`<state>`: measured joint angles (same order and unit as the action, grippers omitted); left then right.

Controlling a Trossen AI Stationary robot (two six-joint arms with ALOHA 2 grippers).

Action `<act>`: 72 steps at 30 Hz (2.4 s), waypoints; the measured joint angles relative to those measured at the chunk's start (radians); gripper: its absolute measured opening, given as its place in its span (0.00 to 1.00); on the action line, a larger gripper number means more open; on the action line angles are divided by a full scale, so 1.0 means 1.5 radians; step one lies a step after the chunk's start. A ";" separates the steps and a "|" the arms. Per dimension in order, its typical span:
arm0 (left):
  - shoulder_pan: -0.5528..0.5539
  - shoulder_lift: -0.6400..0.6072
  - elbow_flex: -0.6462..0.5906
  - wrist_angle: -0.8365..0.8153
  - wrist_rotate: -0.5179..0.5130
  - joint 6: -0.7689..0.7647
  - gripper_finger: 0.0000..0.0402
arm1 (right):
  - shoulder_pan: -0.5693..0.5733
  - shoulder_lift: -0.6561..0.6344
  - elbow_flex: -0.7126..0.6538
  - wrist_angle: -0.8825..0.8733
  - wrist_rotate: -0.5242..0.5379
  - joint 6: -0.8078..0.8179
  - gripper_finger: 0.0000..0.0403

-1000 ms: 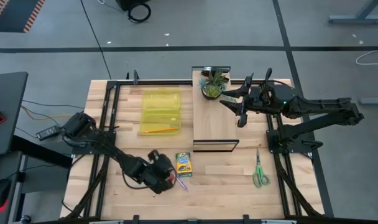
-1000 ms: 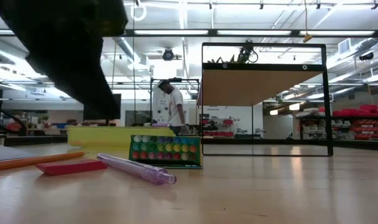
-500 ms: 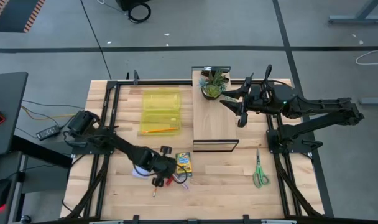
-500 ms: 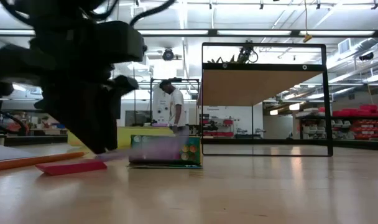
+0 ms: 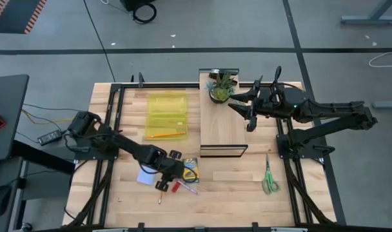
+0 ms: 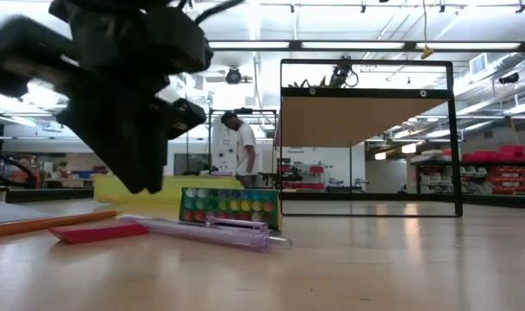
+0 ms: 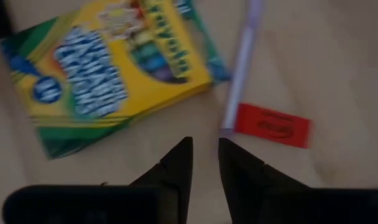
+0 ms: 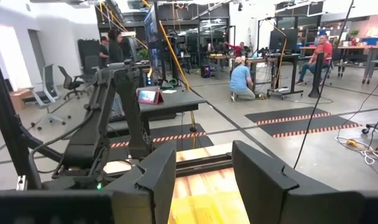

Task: Pack school essentials
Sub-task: Put the violet pen into the yellow supply box

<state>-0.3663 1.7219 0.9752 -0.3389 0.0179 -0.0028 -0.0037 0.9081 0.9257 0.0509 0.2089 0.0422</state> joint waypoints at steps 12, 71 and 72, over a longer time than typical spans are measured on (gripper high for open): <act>-0.024 0.018 0.000 0.016 -0.046 0.064 0.30 | 0.000 0.002 0.000 0.000 0.000 0.005 0.40; -0.030 0.059 0.001 0.033 -0.026 0.032 0.05 | 0.000 0.002 0.000 0.000 0.000 0.006 0.40; -0.030 0.057 0.000 0.034 -0.026 0.032 0.05 | 0.000 0.002 0.000 0.000 0.000 0.006 0.40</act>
<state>-0.4118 1.8070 0.9754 -0.2886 -0.0216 0.0456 -0.0036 0.9115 0.9257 0.0509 0.2089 0.0505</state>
